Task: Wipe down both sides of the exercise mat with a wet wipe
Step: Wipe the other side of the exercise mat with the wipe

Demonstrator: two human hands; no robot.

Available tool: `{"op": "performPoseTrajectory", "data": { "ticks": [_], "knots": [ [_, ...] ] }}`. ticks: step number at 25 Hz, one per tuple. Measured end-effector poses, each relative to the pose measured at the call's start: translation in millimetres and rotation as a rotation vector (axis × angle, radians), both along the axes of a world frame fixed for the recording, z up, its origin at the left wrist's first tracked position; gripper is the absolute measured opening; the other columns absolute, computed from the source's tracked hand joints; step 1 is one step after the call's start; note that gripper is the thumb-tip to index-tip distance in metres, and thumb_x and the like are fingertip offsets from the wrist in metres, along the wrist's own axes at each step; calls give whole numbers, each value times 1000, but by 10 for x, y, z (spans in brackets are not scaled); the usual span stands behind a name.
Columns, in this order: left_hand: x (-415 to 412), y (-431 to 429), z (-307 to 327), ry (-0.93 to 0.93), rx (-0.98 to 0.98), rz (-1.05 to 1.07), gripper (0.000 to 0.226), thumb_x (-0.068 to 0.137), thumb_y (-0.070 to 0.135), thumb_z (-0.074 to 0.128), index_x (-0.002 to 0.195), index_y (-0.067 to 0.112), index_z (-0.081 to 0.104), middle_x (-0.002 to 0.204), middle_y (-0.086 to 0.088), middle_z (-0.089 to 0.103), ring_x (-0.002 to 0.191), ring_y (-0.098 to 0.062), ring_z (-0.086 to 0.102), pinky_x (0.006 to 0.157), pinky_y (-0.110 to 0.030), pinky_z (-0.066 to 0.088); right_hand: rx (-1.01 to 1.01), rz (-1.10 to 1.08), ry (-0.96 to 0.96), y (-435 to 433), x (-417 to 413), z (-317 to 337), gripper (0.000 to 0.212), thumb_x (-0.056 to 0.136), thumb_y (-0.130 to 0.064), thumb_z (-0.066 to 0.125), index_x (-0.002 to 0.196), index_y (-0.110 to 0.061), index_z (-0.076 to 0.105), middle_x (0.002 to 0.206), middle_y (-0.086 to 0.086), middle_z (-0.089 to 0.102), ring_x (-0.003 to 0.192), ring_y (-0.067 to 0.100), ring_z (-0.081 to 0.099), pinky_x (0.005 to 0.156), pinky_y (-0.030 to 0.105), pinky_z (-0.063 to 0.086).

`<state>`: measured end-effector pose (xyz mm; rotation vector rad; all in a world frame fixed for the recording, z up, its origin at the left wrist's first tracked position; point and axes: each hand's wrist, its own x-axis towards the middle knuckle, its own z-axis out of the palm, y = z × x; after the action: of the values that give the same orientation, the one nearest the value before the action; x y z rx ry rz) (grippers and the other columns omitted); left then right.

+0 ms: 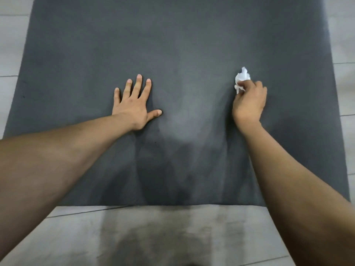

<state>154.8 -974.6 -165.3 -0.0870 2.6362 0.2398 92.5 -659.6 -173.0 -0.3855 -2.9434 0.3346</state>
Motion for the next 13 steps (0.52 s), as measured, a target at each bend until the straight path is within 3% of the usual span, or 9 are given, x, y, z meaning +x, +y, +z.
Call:
{"op": "performPoseTrajectory", "data": {
  "ticks": [2, 5, 7, 9, 11, 13],
  "knots": [
    [21, 6, -35, 24, -23, -12, 96, 93, 77, 34, 161, 32, -16, 169, 3, -23, 157, -27, -14, 126, -55, -3, -119, 105, 40, -395, 95, -22, 28, 84, -4, 55, 106, -13, 70, 97, 17, 60, 89, 38, 53, 78, 41, 38],
    [30, -13, -28, 42, -26, -17, 96, 93, 77, 34, 161, 32, -16, 169, 3, -22, 157, -26, -13, 126, -54, -2, -202, 570, 70, -1230, 601, -106, 30, 76, 0, 61, 102, -11, 71, 86, 14, 59, 80, 33, 51, 74, 38, 39],
    [16, -15, -4, 37, -4, -13, 96, 93, 77, 36, 161, 33, -14, 170, 4, -21, 158, -26, -12, 126, -54, -1, -173, 722, 63, -1326, 675, -87, 30, 78, -3, 63, 106, -11, 70, 87, 12, 57, 78, 32, 50, 74, 39, 43],
    [9, -13, -10, 28, -6, -16, 96, 92, 77, 37, 161, 33, -14, 170, 4, -21, 158, -26, -13, 126, -54, -2, -76, 578, 70, -1012, 469, -71, 35, 81, -9, 63, 115, -12, 65, 91, 14, 57, 80, 36, 52, 74, 44, 45],
    [20, -14, -46, 33, -12, -17, 96, 92, 78, 35, 161, 33, -15, 169, 4, -22, 157, -26, -14, 126, -54, -3, -29, 237, 13, -580, 297, -33, 52, 83, -17, 63, 134, -14, 51, 105, 15, 58, 91, 37, 53, 82, 45, 43],
    [26, -19, -54, 37, -13, -15, 97, 91, 79, 34, 161, 33, -15, 169, 4, -22, 157, -26, -14, 126, -54, -3, -54, 99, -69, -401, 275, 6, 52, 86, -25, 63, 135, -15, 48, 118, 13, 54, 101, 35, 52, 90, 44, 41]
  ]
}}
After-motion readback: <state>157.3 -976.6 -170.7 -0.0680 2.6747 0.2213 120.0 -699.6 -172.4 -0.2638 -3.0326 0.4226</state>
